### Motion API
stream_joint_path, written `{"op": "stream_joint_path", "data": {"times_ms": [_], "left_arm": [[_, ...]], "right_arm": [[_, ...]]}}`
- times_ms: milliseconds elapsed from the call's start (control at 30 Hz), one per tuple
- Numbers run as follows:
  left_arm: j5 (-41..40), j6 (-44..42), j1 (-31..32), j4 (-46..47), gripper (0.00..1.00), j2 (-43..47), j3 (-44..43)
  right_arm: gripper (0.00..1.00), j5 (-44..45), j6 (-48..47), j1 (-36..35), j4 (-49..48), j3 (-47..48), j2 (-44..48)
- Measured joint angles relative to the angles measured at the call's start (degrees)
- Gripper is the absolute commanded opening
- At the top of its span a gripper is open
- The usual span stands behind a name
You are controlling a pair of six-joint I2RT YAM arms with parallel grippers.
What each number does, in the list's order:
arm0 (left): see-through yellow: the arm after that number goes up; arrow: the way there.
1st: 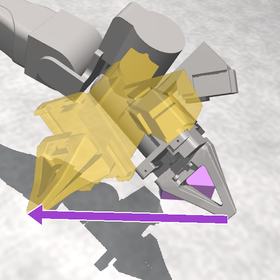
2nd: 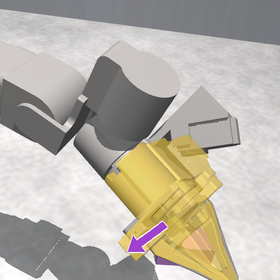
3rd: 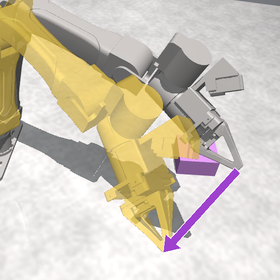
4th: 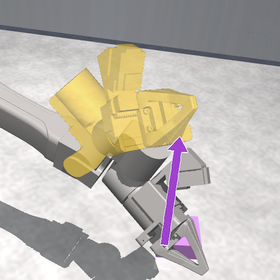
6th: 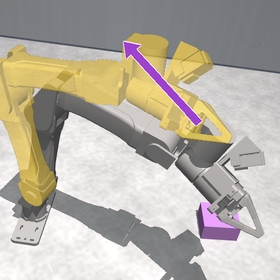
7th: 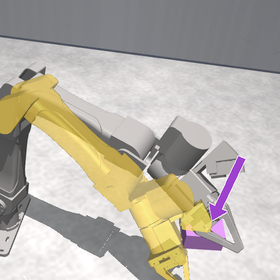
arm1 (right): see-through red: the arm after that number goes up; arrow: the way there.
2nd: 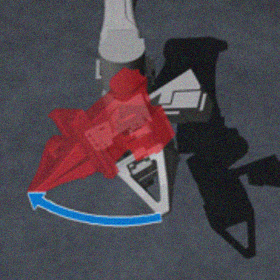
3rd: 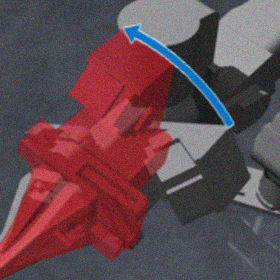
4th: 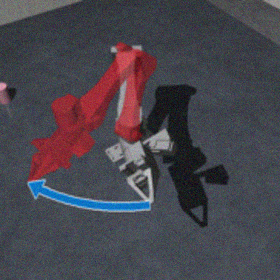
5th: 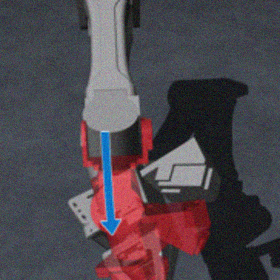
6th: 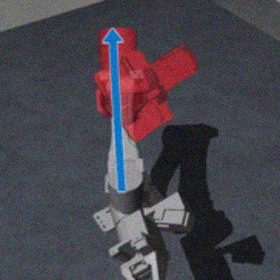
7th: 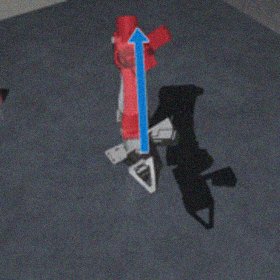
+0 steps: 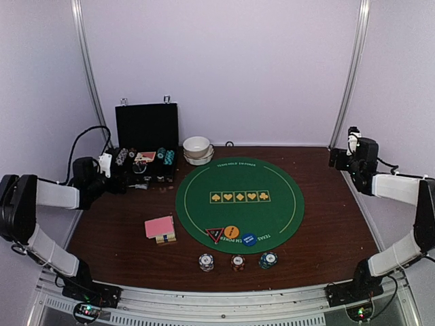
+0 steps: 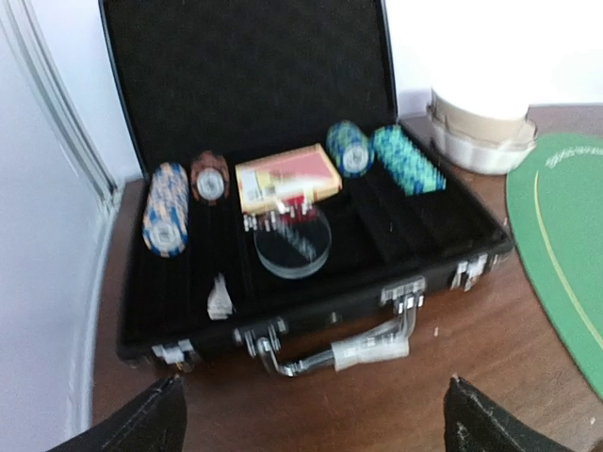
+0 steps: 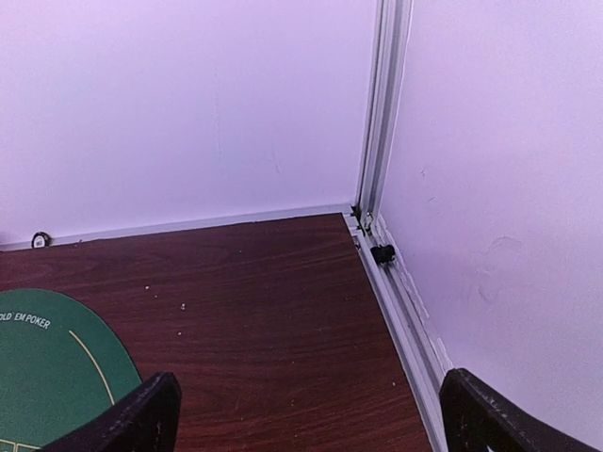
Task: Distribute texas hold em gaming equipment
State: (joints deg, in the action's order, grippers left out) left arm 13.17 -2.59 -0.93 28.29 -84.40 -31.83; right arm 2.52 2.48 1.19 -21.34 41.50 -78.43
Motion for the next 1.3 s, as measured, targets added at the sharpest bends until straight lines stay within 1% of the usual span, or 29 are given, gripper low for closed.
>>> {"op": "stream_joint_path", "data": {"times_ms": [67, 133, 233, 367, 467, 533, 633, 833, 967, 1067, 1167, 1300], "left_arm": [[0.42, -0.79, -0.02, -3.37, 0.98, 2.32, -2.10], [0.83, -1.25, -0.04, -8.87, 0.98, 4.31, -4.26], [0.85, -1.16, -0.07, -20.83, 0.97, 4.87, -10.47], [1.05, -1.16, -0.15, -35.52, 0.98, 5.14, -19.02], [1.27, -1.16, -0.35, -45.92, 0.98, 5.90, -25.35], [1.20, -1.29, -0.66, -51.54, 0.98, 6.21, -28.79], [0.61, -2.14, -1.38, -59.30, 0.97, 6.29, -33.73], [-1.88, -4.22, -2.25, -68.70, 0.98, 8.37, -34.88], [-2.47, -4.76, -2.25, -72.50, 0.98, 10.32, -35.21], [-2.84, -5.03, -2.25, -74.14, 0.98, 10.73, -36.02], [-3.06, -5.09, -2.25, -75.41, 0.97, 10.69, -36.87], [-2.89, -6.05, -2.25, -76.70, 0.98, 10.21, -37.70]], "right_arm": [[0.99, 0.15, 1.09, 0.00, 3.80, 1.33, 1.27], [1.00, 0.11, 2.16, 0.00, 8.15, 4.20, 1.62], [0.99, 0.09, 5.88, 0.02, 13.81, 9.29, 1.33], [0.99, -1.03, 15.26, 1.09, 24.72, 20.52, -2.89], [1.00, -5.57, 18.97, 2.25, 29.75, 26.45, -6.56], [1.00, -9.05, 20.31, 2.62, 32.15, 28.06, -8.31], [1.00, -9.94, 20.76, 2.19, 36.00, 28.13, -8.85], [0.99, -6.08, 20.02, -2.86, 40.76, 28.28, -7.67], [0.99, -9.14, 22.18, -3.41, 39.47, 28.20, -6.32], [1.00, -10.99, 23.19, -4.02, 39.63, 28.92, -7.02], [1.00, -10.29, 21.84, -8.41, 42.16, 31.93, -9.68], [0.99, -7.58, 18.91, -18.14, 44.83, 34.93, -12.68]]}}
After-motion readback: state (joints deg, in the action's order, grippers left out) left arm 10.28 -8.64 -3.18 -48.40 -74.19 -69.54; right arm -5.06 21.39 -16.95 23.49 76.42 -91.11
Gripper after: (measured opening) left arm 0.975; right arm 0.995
